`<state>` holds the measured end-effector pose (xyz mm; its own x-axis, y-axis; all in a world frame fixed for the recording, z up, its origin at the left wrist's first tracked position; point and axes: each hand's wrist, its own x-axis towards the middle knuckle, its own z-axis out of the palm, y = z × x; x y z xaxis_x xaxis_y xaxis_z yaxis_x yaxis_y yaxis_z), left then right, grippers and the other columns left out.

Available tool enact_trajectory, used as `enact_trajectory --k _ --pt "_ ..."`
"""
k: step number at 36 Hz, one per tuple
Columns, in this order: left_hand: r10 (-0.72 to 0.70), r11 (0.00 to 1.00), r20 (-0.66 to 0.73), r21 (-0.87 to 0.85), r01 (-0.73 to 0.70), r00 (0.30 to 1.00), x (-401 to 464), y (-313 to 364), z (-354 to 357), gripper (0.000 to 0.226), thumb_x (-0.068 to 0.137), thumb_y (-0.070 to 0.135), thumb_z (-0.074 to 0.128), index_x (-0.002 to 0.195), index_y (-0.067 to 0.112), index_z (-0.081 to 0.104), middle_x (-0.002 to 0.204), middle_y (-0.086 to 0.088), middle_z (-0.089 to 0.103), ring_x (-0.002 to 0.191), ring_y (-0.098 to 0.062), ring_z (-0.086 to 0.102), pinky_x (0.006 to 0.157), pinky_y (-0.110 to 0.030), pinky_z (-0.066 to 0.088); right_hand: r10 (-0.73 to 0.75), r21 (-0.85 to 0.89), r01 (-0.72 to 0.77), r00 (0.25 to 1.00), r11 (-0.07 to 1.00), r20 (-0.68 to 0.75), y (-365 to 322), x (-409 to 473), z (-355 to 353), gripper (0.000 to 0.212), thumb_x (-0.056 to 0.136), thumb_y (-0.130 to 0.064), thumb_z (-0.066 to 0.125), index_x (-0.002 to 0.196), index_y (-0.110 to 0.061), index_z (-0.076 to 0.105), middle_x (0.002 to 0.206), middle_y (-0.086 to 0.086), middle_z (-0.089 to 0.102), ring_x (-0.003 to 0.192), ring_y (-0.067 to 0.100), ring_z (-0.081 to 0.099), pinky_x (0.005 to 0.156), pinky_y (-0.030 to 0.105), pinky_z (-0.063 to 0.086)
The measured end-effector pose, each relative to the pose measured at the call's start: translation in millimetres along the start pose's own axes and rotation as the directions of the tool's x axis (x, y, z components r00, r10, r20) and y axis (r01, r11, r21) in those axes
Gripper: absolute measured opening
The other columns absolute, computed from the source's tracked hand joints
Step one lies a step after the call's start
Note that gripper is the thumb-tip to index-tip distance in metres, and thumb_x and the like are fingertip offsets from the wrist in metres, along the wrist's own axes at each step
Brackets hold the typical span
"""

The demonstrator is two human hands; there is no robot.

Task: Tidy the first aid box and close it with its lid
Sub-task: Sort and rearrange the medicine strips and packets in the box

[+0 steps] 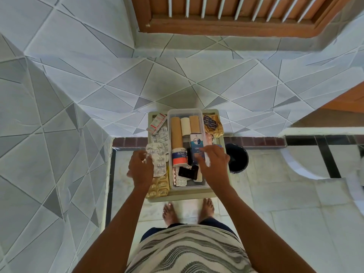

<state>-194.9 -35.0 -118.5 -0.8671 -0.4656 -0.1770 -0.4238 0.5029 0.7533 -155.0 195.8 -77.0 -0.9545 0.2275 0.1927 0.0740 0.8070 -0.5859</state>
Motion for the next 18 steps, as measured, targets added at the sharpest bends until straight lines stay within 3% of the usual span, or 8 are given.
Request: enact_trajectory --k 2,5,10,14,18 --pt "0.015 0.999 0.002 -0.029 -0.015 1.000 -0.1 1.8 -3.5 0.013 0.090 0.026 0.070 0.093 0.029 0.057 0.091 0.008 0.068 0.089 -0.017 0.066 0.093 -0.058 0.047 0.099 0.016 -0.098 0.988 0.995 -0.122 10.4 -8.3 -3.9 0.012 0.089 -0.020 0.072 0.101 -0.019 0.069 0.104 -0.002 0.065 0.103 0.017 0.055 0.088 0.047 0.045" --pt "0.016 0.997 0.003 -0.070 -0.016 1.000 1.4 1.3 -10.2 0.010 0.093 0.027 0.065 0.088 0.031 0.057 0.082 0.014 0.064 0.082 -0.013 0.065 0.090 -0.056 0.051 0.313 0.077 -0.305 0.939 0.949 -0.146 32.4 -19.0 -4.4 0.010 0.090 -0.015 0.069 0.099 -0.020 0.065 0.102 -0.002 0.063 0.098 0.019 0.057 0.084 0.051 0.052" --pt "0.021 0.987 0.007 -0.158 -0.020 1.000 -0.4 2.7 -19.2 0.004 0.093 0.024 0.064 0.089 0.022 0.064 0.087 0.004 0.070 0.084 -0.017 0.067 0.086 -0.053 0.056 0.563 -0.019 -0.563 0.826 0.826 0.012 68.6 -33.5 -0.4 0.031 0.086 -0.047 0.072 0.103 -0.023 0.062 0.105 0.000 0.062 0.093 0.019 0.061 0.083 0.049 0.056" --pt "0.008 0.969 -0.060 -0.247 -0.023 0.998 -10.2 13.9 -29.7 0.006 0.092 0.010 0.065 0.090 0.015 0.067 0.088 0.000 0.072 0.085 -0.018 0.069 0.087 -0.045 0.057 0.607 -0.096 -0.599 0.787 0.795 0.115 92.3 -39.1 7.7 0.056 0.067 -0.077 0.066 0.081 -0.023 0.056 0.085 0.001 0.064 0.071 0.016 0.060 0.066 0.037 0.056" --pt "-0.030 0.945 -0.111 -0.327 -0.008 0.993 -21.0 25.6 -36.2 0.004 0.091 0.004 0.064 0.092 0.008 0.066 0.086 -0.002 0.070 0.078 -0.015 0.065 0.075 -0.033 0.054 0.628 -0.108 -0.618 0.764 0.778 0.149 100.9 -31.5 13.6 0.058 0.059 -0.076 0.072 0.079 -0.027 0.049 0.081 -0.003 0.060 0.065 0.013 0.061 0.061 0.039 0.059"
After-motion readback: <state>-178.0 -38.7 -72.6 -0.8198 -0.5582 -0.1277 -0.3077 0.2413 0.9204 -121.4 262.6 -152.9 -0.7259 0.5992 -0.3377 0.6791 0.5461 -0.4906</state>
